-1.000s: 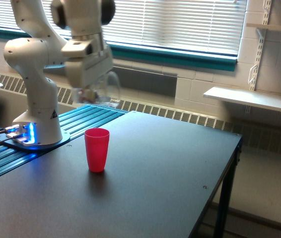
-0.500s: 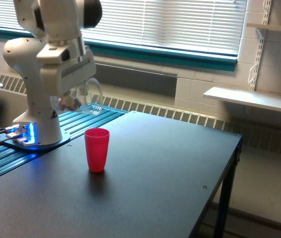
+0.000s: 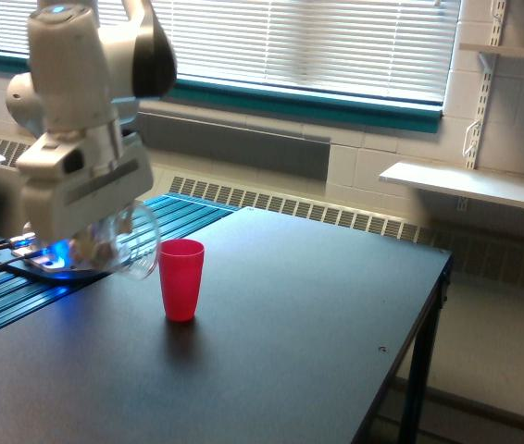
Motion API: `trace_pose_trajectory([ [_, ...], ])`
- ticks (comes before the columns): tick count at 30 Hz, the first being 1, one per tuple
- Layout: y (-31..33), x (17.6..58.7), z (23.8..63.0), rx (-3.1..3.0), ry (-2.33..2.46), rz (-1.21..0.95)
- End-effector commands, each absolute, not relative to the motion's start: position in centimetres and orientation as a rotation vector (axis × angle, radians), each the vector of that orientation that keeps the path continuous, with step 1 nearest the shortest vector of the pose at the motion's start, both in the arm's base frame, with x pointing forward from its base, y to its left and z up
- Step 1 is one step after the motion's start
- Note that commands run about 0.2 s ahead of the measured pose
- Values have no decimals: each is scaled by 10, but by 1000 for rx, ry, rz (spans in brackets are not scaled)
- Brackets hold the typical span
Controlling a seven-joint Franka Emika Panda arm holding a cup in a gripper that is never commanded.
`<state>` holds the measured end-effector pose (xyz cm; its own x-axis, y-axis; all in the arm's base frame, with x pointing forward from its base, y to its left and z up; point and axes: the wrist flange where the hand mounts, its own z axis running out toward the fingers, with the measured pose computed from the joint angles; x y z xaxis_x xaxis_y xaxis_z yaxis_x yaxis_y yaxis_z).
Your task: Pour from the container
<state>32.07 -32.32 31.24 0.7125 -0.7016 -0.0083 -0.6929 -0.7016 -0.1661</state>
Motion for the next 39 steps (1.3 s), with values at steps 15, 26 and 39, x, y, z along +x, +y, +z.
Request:
trace_pose_trajectory([
  [15, -377, 275, 330, -2820, 1001, -130],
  [26, -370, 231, 313, -2921, 922, -201],
  [39, -341, 209, 321, -3132, 492, -159],
])
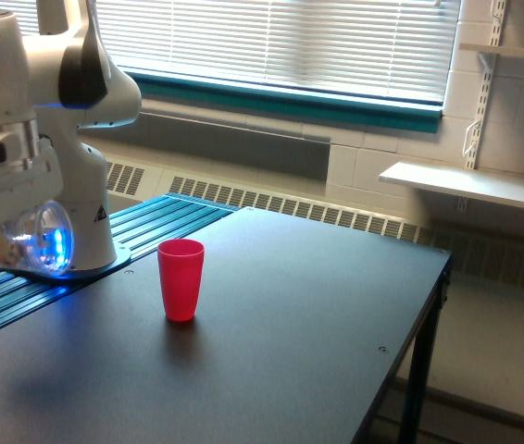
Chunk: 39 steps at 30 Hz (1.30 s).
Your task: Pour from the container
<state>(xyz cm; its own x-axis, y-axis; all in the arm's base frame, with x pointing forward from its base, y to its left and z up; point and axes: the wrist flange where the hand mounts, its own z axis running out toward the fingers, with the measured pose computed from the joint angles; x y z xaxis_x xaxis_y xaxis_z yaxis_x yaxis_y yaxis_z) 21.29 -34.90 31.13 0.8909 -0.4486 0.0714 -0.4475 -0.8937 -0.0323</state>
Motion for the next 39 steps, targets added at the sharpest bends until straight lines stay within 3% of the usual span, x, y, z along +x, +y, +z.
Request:
trace_pose_trajectory([
  [1, -338, 209, 322, -3137, 462, -157],
  [15, -298, 214, 332, -3169, 78, -123],
  [31, -219, 226, 297, -3135, -406, -139],
  [39, -189, 240, 300, -3104, -685, -88],
])
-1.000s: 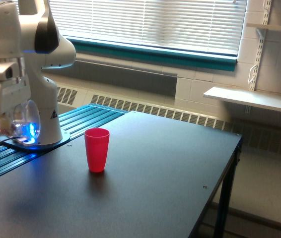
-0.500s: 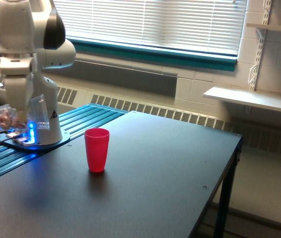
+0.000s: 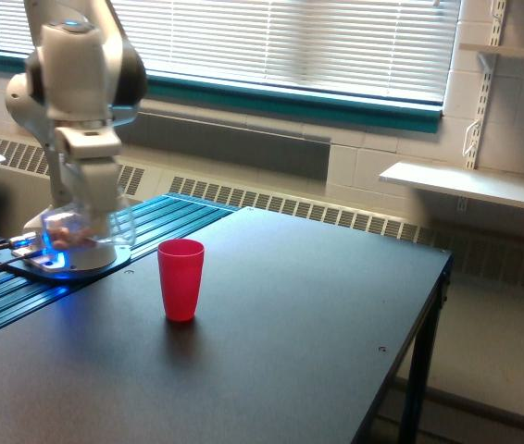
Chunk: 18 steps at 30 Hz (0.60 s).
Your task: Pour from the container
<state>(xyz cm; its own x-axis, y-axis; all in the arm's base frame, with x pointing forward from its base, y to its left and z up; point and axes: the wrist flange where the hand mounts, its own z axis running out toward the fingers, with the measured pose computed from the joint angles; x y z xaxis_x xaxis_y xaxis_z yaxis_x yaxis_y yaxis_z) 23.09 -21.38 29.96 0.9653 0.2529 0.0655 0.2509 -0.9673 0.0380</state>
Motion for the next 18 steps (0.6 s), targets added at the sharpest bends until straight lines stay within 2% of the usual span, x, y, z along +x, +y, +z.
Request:
trace_pose_trajectory([
  [1, -186, 241, 301, 3027, 696, 76],
  [18, -162, 253, 316, 2888, 1042, 33],
])
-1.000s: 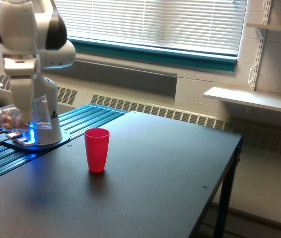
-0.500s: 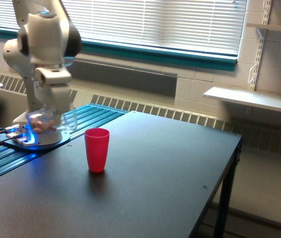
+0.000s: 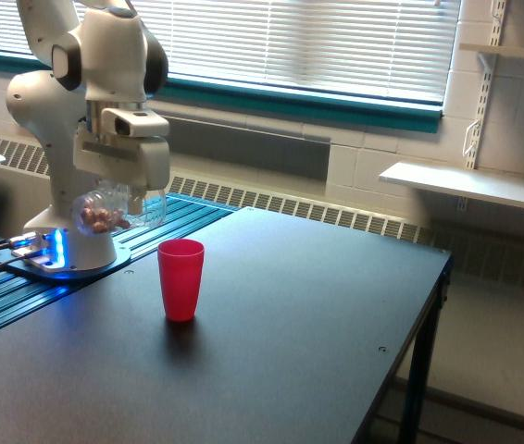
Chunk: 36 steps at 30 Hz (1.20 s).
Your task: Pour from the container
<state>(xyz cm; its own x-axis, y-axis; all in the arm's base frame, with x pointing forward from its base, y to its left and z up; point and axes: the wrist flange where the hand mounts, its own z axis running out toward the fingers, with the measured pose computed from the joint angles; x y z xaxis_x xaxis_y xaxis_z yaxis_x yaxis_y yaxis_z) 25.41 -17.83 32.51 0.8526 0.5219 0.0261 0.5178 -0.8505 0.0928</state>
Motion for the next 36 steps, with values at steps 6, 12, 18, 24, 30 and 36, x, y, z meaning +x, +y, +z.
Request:
trace_pose_trajectory([
  [6, -143, 264, 320, 2843, 1186, 8],
  [12, -122, 285, 330, 2792, 1337, -2],
  [18, -110, 314, 337, 2775, 1386, 11],
  [24, -113, 336, 347, 2838, 1310, -6],
  [30, -128, 349, 357, 2832, 1323, 22],
  [36, -139, 362, 365, 2816, 1329, 71],
])
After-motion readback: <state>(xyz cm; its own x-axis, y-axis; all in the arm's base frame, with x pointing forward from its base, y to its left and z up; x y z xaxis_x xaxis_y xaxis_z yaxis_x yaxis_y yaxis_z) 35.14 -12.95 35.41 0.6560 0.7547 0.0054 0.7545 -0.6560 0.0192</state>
